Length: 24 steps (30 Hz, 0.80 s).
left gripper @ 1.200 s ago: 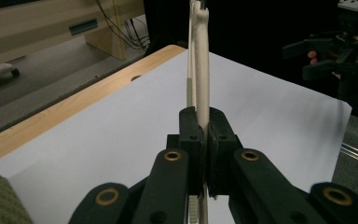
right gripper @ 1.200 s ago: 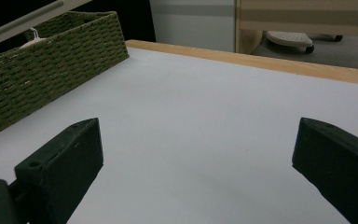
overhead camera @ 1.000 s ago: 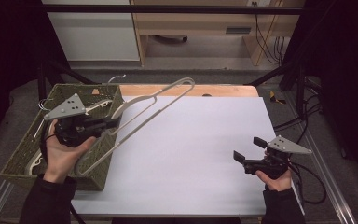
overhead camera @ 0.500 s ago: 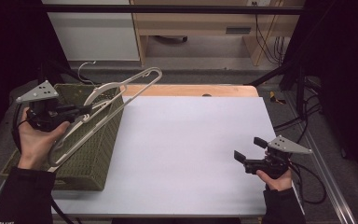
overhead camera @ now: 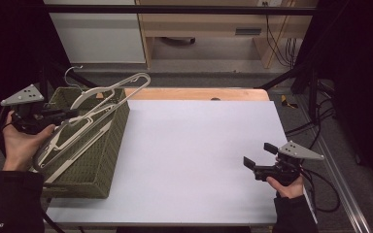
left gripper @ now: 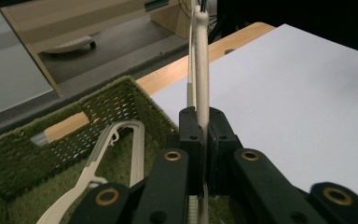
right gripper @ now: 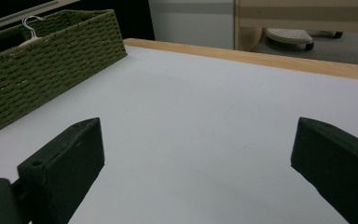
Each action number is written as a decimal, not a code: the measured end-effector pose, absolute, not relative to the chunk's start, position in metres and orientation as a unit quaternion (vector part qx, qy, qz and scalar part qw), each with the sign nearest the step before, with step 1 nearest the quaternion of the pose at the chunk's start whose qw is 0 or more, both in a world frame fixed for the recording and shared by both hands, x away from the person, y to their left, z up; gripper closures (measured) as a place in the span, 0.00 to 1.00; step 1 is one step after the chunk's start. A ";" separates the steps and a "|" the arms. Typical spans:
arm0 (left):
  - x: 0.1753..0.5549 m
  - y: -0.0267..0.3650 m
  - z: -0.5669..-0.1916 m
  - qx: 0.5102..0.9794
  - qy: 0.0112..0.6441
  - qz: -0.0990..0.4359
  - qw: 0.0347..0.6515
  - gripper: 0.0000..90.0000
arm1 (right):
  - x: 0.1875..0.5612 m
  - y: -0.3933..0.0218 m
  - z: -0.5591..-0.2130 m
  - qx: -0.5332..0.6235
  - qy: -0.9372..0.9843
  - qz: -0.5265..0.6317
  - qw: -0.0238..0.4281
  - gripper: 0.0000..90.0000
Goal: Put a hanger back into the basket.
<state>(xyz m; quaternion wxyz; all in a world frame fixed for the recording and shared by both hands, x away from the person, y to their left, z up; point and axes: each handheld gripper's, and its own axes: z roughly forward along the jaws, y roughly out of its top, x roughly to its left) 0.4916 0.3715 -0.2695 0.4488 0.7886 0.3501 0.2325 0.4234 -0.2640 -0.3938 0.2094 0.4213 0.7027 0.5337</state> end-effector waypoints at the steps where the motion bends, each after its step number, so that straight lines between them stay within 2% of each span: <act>1: 0.493 0.374 -0.271 0.788 0.354 0.232 0.447 0.96 | 0.423 -0.264 -0.394 0.421 0.703 0.534 0.209 0.03; 24: 0.495 0.436 -0.305 0.770 0.404 0.229 0.437 0.96 | 0.424 -0.264 -0.395 0.423 0.702 0.533 0.210 0.03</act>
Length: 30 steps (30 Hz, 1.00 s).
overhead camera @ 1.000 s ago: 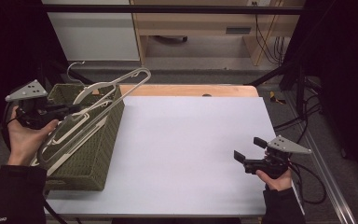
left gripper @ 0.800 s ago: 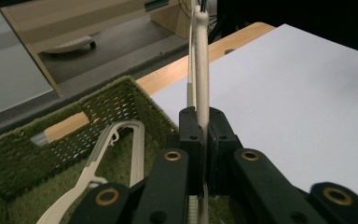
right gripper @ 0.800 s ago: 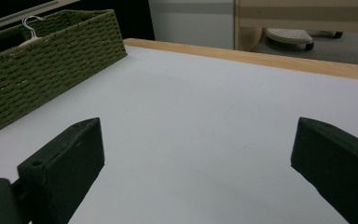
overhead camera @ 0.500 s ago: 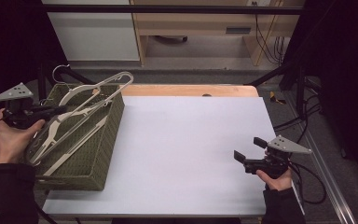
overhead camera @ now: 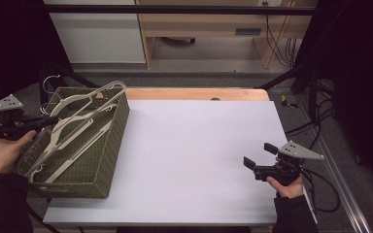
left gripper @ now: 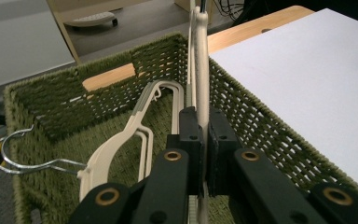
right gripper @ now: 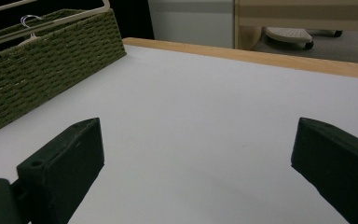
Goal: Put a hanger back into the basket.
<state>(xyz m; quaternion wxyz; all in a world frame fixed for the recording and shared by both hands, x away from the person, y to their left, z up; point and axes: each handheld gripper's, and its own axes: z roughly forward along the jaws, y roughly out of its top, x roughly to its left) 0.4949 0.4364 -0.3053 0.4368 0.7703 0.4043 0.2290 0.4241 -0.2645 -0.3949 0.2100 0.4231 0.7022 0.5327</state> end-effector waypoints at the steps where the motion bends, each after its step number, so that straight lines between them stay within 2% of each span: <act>1: 0.495 0.438 -0.307 0.769 0.405 0.228 0.438 0.96 | 0.424 -0.265 -0.395 0.423 0.702 0.533 0.210 0.03; 19: 0.487 0.456 -0.330 0.762 0.430 0.213 0.435 0.96 | 0.424 -0.264 -0.395 0.423 0.702 0.533 0.209 0.03; 22: 0.489 0.454 -0.337 0.761 0.430 0.201 0.443 0.96 | 0.424 -0.264 -0.395 0.423 0.702 0.533 0.209 0.03; 30: 0.500 0.439 -0.359 0.767 0.457 0.180 0.413 0.96 | 0.424 -0.265 -0.395 0.424 0.702 0.533 0.209 0.03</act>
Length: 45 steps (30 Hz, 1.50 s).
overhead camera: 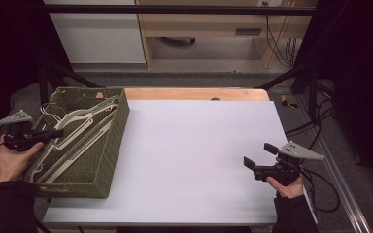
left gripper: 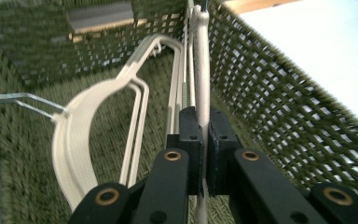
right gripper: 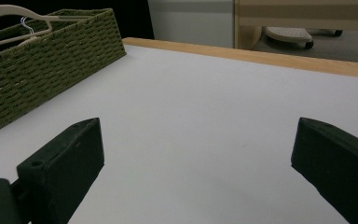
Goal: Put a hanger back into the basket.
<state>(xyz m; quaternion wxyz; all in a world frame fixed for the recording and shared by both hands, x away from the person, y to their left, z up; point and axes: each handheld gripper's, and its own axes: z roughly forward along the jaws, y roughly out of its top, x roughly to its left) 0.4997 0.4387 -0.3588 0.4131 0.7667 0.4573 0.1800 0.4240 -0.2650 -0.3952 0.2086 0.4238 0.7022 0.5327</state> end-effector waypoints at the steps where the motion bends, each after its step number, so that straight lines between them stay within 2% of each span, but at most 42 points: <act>1: 0.502 0.438 -0.361 0.768 0.462 0.173 0.408 0.96 | 0.424 -0.265 -0.395 0.425 0.701 0.534 0.207 0.03; 5: 0.506 0.434 -0.370 0.752 0.493 0.171 0.403 0.94 | 0.424 -0.265 -0.396 0.423 0.703 0.532 0.209 0.03; 9: 0.506 0.440 -0.374 0.736 0.526 0.193 0.380 0.92 | 0.424 -0.265 -0.395 0.424 0.702 0.533 0.208 0.03; 12: 0.505 0.445 -0.379 0.728 0.551 0.204 0.353 0.87 | 0.424 -0.265 -0.396 0.422 0.703 0.533 0.209 0.03; 15: 0.502 0.451 -0.383 0.718 0.564 0.198 0.355 0.85 | 0.425 -0.263 -0.397 0.423 0.703 0.533 0.206 0.03; 20: 0.496 0.450 -0.381 0.713 0.581 0.212 0.331 0.67 | 0.427 -0.260 -0.399 0.422 0.707 0.530 0.202 0.03; 24: 0.490 0.449 -0.376 0.711 0.577 0.228 0.331 0.58 | 0.428 -0.260 -0.402 0.424 0.708 0.528 0.200 0.04; 26: 0.485 0.448 -0.372 0.702 0.574 0.222 0.358 0.58 | 0.428 -0.261 -0.403 0.424 0.709 0.528 0.198 0.04; 31: 0.469 0.435 -0.356 0.700 0.544 0.246 0.392 0.55 | 0.428 -0.261 -0.402 0.425 0.706 0.531 0.198 0.04; 36: 0.451 0.405 -0.342 0.695 0.499 0.263 0.447 0.45 | 0.427 -0.263 -0.402 0.424 0.704 0.533 0.201 0.04; 45: 0.432 0.351 -0.338 0.699 0.421 0.222 0.533 0.26 | 0.426 -0.265 -0.401 0.424 0.699 0.538 0.204 0.04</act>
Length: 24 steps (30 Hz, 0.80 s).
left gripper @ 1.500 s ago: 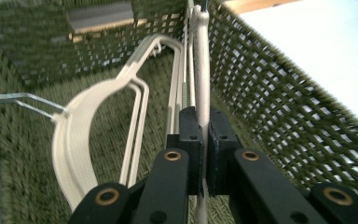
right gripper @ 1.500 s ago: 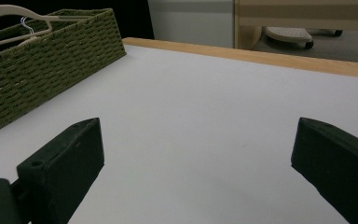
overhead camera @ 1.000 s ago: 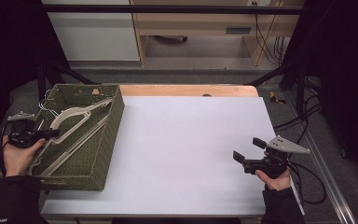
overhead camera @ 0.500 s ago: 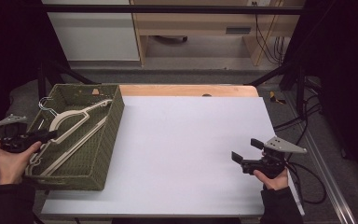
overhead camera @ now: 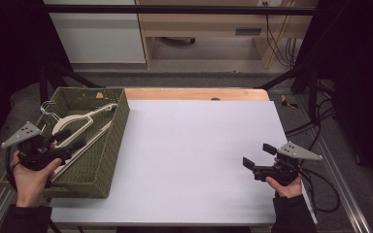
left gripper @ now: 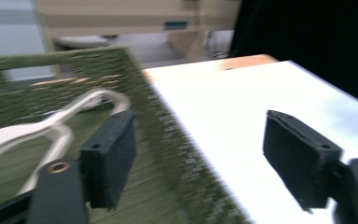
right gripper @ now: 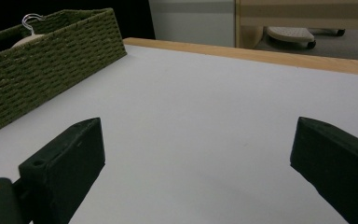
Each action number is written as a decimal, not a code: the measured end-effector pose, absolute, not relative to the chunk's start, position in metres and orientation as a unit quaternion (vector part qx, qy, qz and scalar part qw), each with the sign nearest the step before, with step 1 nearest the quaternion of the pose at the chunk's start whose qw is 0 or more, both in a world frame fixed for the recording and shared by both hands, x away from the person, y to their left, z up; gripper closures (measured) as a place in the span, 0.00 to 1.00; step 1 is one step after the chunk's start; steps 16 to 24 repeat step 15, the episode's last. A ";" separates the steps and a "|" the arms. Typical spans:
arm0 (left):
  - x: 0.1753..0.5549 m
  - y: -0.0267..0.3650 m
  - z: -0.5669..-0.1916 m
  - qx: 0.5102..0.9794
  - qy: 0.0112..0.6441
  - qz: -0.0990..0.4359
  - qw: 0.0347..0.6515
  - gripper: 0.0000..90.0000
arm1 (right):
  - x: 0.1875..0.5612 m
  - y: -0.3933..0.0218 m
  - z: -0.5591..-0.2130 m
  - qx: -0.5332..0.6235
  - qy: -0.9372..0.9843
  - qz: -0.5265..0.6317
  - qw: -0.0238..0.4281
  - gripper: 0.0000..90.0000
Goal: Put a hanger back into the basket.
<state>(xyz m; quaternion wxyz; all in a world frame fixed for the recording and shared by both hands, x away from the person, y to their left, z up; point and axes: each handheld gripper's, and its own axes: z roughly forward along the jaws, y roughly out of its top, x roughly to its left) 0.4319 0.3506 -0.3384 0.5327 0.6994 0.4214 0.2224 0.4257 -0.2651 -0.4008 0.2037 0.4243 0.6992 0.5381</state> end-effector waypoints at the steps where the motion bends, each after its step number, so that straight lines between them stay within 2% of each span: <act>1: 0.431 0.345 -0.340 0.702 0.414 0.223 0.535 0.24 | 0.425 -0.266 -0.400 0.424 0.699 0.538 0.207 0.03; 4: 0.427 0.328 -0.344 0.708 0.399 0.221 0.540 0.16 | 0.424 -0.269 -0.399 0.423 0.695 0.542 0.210 0.03; 7: 0.424 0.316 -0.347 0.713 0.385 0.217 0.544 0.12 | 0.424 -0.271 -0.398 0.421 0.694 0.547 0.206 0.01; 15: 0.423 0.294 -0.365 0.724 0.368 0.199 0.548 0.11 | 0.422 -0.272 -0.397 0.416 0.696 0.549 0.204 0.00; 24: 0.423 0.294 -0.365 0.724 0.368 0.199 0.548 0.11 | 0.422 -0.272 -0.397 0.416 0.696 0.549 0.204 0.00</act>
